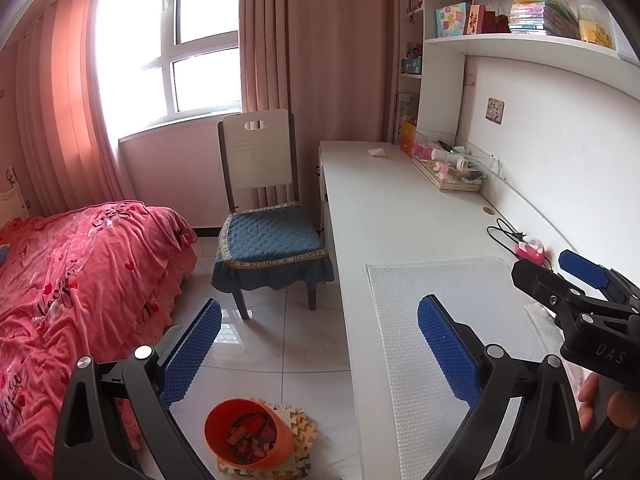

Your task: Collect trash

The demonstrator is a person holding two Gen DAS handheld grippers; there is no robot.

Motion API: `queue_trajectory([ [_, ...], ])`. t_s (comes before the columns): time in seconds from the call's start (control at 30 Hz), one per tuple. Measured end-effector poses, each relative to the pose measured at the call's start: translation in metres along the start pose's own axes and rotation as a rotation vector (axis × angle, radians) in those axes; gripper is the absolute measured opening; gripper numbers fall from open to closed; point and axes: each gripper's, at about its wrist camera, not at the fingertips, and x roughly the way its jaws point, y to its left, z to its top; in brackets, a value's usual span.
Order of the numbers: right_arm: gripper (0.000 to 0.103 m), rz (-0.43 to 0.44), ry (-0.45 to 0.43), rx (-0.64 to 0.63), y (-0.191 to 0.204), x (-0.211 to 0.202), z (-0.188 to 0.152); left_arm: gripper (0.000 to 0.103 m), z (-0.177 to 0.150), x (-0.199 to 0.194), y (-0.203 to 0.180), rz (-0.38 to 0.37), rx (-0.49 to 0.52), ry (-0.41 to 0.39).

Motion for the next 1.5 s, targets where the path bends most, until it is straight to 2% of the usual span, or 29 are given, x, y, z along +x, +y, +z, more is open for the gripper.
queue_trajectory([
  [1.5,0.098,-0.005,0.008,0.013,0.0032,-0.0020,-0.0037,0.097,-0.0031,0.0020,0.0047,0.041,-0.026,0.023],
])
